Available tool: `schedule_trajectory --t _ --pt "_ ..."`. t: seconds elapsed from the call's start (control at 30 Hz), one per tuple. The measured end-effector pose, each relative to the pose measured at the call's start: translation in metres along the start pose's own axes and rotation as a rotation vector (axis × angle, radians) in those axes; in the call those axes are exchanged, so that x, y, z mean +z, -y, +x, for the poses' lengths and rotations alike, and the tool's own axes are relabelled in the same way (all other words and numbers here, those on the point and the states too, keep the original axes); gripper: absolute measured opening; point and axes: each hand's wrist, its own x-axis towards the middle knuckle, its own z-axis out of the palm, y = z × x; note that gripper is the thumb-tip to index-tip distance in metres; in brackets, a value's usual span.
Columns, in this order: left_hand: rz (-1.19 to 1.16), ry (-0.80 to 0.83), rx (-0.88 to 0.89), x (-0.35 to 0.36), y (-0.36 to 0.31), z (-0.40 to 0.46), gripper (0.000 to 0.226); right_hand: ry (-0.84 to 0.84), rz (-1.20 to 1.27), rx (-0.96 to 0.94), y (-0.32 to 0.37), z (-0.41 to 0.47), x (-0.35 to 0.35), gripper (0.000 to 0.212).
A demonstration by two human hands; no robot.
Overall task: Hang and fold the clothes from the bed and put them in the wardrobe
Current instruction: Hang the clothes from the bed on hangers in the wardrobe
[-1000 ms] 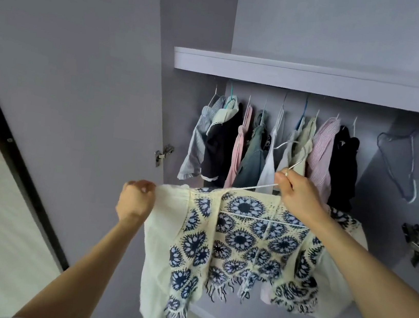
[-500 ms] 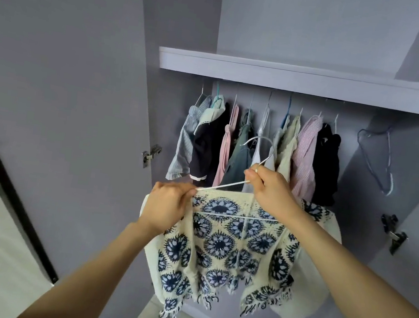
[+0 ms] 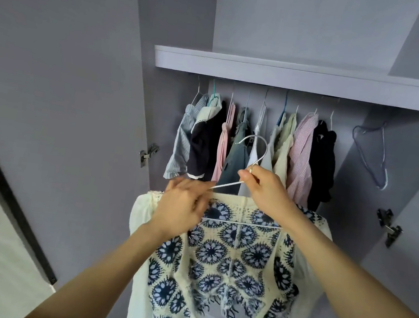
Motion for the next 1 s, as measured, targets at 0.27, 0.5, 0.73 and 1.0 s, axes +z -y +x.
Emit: schedule_trajectory --t 0.27,0.5,0.73,1.0 --pt "-0.181 -0.222 -0.047 0.011 0.017 0.009 0.03 -0.11 -0.091 -0.046 -0.042 -0.028 -0.016 0.026" --pt "-0.294 -0.179 -0.267 0.016 0.036 0.02 0.016 -0.347 -0.502 0.093 -0.09 -0.076 -0.022 0.031" --pt "-0.278 -0.209 -0.207 0.01 0.035 0.027 0.017 -0.349 -0.597 0.147 -0.086 -0.064 -0.012 0.039" --pt "-0.111 -0.29 -0.12 -0.006 0.042 0.018 0.013 -0.391 -0.581 -0.009 -0.096 -0.07 -0.013 0.027"
